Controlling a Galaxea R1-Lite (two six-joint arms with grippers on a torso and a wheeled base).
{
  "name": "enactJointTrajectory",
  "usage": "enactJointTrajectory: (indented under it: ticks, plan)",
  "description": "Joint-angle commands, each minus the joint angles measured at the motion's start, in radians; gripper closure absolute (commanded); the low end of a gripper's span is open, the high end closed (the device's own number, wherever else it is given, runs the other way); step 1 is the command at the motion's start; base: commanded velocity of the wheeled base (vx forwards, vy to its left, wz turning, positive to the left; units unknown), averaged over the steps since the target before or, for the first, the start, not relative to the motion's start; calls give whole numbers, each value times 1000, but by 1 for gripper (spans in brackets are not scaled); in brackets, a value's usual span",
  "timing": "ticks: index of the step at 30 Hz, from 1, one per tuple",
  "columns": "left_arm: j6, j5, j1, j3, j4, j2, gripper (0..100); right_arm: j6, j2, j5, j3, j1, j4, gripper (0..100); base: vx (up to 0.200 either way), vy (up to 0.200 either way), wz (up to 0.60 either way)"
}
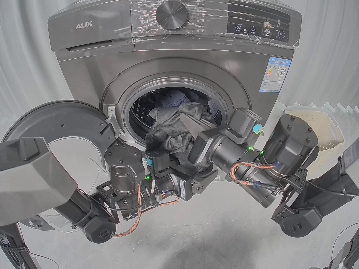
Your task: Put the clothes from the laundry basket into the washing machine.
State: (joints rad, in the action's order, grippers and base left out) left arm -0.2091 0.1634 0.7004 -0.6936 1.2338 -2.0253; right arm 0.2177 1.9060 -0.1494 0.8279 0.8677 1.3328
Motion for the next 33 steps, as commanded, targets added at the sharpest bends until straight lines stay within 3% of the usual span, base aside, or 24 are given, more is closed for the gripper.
enactJointTrajectory:
  ticks: [1, 2, 9, 16, 23, 24, 33]
  plan:
    - [2, -4, -2, -9, 4, -21, 0, 0, 1, 1, -1, 1, 0, 100, 0, 0, 0]
    - [4, -27, -2, -12, 12, -27, 100, 0, 1, 1, -1, 1, 0, 100, 0, 0, 0]
    - [22, -82, -4, -55, 33, -53, 100, 2, 1, 1, -3, -1, 0, 100, 0, 0, 0]
    - [28, -82, 8, -37, 38, -30, 100, 2, 10, 1, -3, -4, 0, 100, 0, 0, 0]
    - [37, -68, 74, 100, 52, 96, 100, 6, 31, 1, -4, -10, 2, 100, 0, 0, 0]
    - [39, -68, 85, 121, 52, 114, 100, 8, 35, 1, -4, -10, 5, 0, 0, 0, 0]
    - [39, -70, 85, 217, 130, 186, 100, 19, 50, 1, -26, -19, 32, 0, 0, 0, 0]
